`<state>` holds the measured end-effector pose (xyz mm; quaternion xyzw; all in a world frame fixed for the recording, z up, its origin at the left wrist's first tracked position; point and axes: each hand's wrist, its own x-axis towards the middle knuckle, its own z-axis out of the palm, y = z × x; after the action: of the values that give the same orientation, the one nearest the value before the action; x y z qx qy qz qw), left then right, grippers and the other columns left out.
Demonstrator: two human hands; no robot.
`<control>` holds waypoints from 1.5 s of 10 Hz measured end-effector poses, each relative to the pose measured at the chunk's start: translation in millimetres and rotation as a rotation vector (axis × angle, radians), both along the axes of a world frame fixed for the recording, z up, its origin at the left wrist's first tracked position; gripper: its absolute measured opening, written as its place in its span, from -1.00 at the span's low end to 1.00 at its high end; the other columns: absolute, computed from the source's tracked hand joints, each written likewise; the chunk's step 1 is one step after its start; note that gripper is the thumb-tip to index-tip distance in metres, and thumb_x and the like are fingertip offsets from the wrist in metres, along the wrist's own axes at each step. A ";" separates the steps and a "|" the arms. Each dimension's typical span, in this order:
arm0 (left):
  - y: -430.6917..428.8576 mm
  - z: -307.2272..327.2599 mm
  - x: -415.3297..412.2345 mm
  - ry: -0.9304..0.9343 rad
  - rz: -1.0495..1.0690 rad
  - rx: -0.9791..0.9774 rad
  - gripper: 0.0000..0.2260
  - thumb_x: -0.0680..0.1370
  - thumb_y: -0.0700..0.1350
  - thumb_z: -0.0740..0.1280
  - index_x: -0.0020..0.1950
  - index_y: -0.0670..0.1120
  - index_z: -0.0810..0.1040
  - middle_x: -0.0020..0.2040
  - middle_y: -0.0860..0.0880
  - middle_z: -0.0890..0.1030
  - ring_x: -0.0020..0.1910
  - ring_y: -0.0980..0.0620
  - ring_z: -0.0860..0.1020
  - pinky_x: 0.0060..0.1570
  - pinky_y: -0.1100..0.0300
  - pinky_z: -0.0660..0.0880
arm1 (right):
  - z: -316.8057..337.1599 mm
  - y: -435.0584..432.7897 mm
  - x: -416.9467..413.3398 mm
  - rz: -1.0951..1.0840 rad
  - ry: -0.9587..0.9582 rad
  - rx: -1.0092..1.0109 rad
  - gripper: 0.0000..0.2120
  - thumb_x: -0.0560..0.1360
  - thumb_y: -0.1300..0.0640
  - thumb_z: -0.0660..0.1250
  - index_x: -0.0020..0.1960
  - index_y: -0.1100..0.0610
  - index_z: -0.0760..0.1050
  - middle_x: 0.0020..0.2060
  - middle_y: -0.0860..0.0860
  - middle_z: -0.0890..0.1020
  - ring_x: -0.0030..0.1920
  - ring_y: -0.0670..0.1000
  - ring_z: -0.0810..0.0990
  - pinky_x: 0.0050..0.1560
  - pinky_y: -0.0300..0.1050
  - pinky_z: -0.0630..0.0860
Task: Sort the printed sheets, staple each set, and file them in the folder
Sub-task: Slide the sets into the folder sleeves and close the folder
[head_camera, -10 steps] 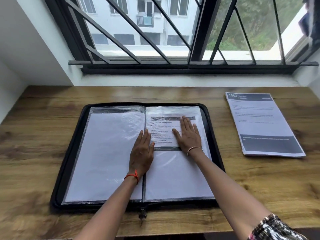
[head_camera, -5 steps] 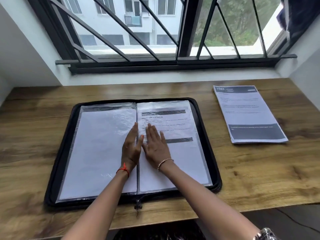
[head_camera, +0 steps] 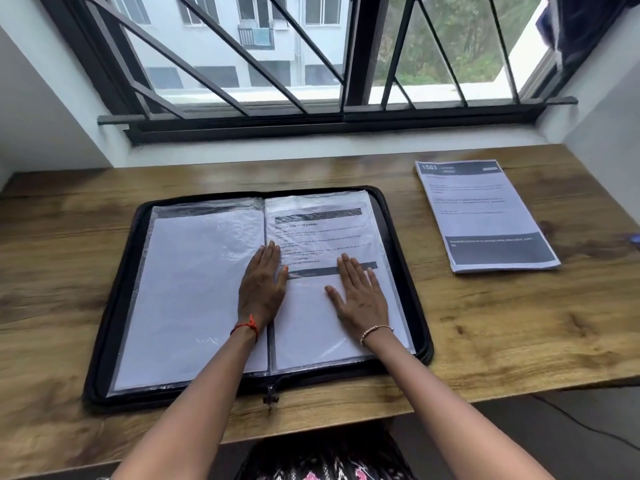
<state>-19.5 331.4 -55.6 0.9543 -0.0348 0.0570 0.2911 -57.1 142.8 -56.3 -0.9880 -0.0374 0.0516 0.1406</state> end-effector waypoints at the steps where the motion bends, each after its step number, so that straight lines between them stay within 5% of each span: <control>1: -0.5 0.9 -0.6 0.006 -0.007 0.019 -0.57 0.60 -0.12 0.18 0.46 -0.16 0.27 0.48 -0.07 0.26 0.49 -0.01 0.15 0.44 0.20 0.04 | 2.7 -5.5 -5.3 -0.101 -0.012 0.033 -0.11 0.30 -0.41 -0.51 0.49 0.06 -0.27 0.50 -0.10 -0.19 0.46 -0.18 -0.26 0.45 -0.16 -0.34; 2: -2.3 0.9 -0.9 0.016 0.010 0.016 -0.57 0.60 -0.10 0.18 0.46 -0.16 0.26 0.49 -0.06 0.24 0.50 0.01 0.13 0.45 0.19 0.03 | 10.3 6.8 -11.5 -0.199 -0.022 0.104 -0.15 0.35 -0.36 -0.41 0.52 0.11 -0.22 0.51 -0.06 -0.17 0.51 -0.10 -0.20 0.45 -0.11 -0.37; 4: -2.6 -0.3 -0.7 0.014 -0.002 0.058 -0.57 0.61 -0.10 0.17 0.47 -0.17 0.24 0.49 -0.07 0.22 0.50 -0.01 0.12 0.45 0.17 0.03 | 3.1 62.0 -42.1 0.063 0.021 0.026 -0.33 0.57 -0.22 -0.21 0.43 0.20 0.28 0.42 0.05 0.34 0.45 -0.04 0.18 0.41 -0.03 -0.03; 5: -1.6 -2.1 -0.5 0.014 -0.010 0.087 -0.56 0.61 -0.09 0.17 0.48 -0.14 0.23 0.50 -0.05 0.20 0.50 0.01 0.10 0.45 0.19 0.00 | 1.2 56.6 -45.7 0.046 0.020 0.021 -0.32 0.58 -0.21 -0.25 0.41 0.18 0.32 0.40 0.03 0.38 0.43 -0.03 0.27 0.41 -0.08 -0.04; 6: -0.9 -2.8 0.0 0.010 -0.004 0.105 -0.56 0.60 -0.09 0.17 0.47 -0.13 0.24 0.50 -0.04 0.20 0.50 0.01 0.10 0.45 0.21 -0.01 | -2.1 32.2 -42.0 -0.045 -0.004 0.015 -0.29 0.57 -0.22 -0.27 0.44 0.23 0.24 0.43 0.07 0.32 0.42 0.02 0.28 0.43 -0.15 -0.12; 7: -1.2 -2.5 0.5 0.008 -0.001 0.101 -0.56 0.60 -0.09 0.19 0.46 -0.14 0.26 0.49 -0.05 0.23 0.50 0.01 0.12 0.45 0.20 0.01 | -7.0 2.2 -38.9 -0.139 -0.081 0.027 -0.19 0.45 -0.34 -0.44 0.50 0.16 -0.12 0.50 -0.01 -0.05 0.50 -0.02 -0.03 0.41 -0.23 -0.36; 8: -1.6 -3.6 0.1 -0.003 0.007 0.101 -0.56 0.59 -0.09 0.21 0.46 -0.13 0.28 0.49 -0.05 0.24 0.50 0.01 0.13 0.45 0.19 0.03 | -6.1 -16.9 -36.6 -0.237 -0.074 0.053 -0.12 0.35 -0.42 -0.50 0.49 0.10 -0.26 0.47 -0.08 -0.22 0.50 -0.11 -0.20 0.39 -0.24 -0.44; 9: -2.4 -4.1 -0.3 -0.009 0.018 0.096 -0.56 0.58 -0.10 0.22 0.45 -0.13 0.29 0.48 -0.04 0.25 0.49 0.01 0.14 0.45 0.19 0.04 | 0.3 -18.1 -32.8 -0.348 -0.083 0.115 -0.19 0.44 -0.31 -0.26 0.52 0.19 -0.04 0.52 0.08 0.05 0.52 0.04 0.02 0.48 -0.09 -0.09; 10: -2.4 -5.0 -0.3 -0.017 0.019 0.101 -0.56 0.58 -0.10 0.23 0.45 -0.14 0.30 0.48 -0.05 0.26 0.49 0.00 0.15 0.44 0.18 0.05 | 12.1 -18.4 -22.6 -0.454 -0.109 0.152 -0.36 0.52 -0.13 0.03 0.45 0.26 0.18 0.39 0.20 0.30 0.38 0.18 0.26 0.36 0.06 0.19; 11: -3.2 -5.2 -0.8 -0.018 0.019 0.099 -0.57 0.58 -0.11 0.23 0.44 -0.15 0.31 0.47 -0.06 0.27 0.49 0.00 0.16 0.44 0.18 0.05 | 21.1 -20.4 -13.5 -0.474 -0.114 0.135 -0.52 0.51 0.07 0.26 0.37 0.23 0.31 0.26 0.16 0.42 0.26 0.17 0.32 0.23 0.07 0.23; 13: -3.1 -3.7 -1.5 -0.027 0.023 0.091 -0.57 0.58 -0.11 0.23 0.44 -0.15 0.31 0.47 -0.06 0.27 0.49 -0.01 0.16 0.44 0.19 0.05 | 32.2 -19.0 -5.8 -0.531 -0.128 0.125 -0.57 0.46 0.15 0.35 0.29 0.24 0.40 0.16 0.17 0.49 0.23 0.17 0.37 0.23 0.04 0.24; 15: -2.5 -2.8 -0.8 -0.004 0.009 0.069 -0.57 0.59 -0.11 0.20 0.45 -0.15 0.28 0.49 -0.05 0.23 0.50 0.00 0.13 0.46 0.18 0.03 | 57.6 -26.6 13.5 -0.557 -0.157 0.278 -0.78 0.46 0.20 0.35 0.08 0.25 0.57 -0.02 0.15 0.62 0.03 0.15 0.58 -0.14 -0.16 0.39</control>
<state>-20.3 328.9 -58.5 0.9638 -0.0331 0.0590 0.2579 -43.6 116.3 1.4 -0.9325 0.2172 -0.0710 0.2798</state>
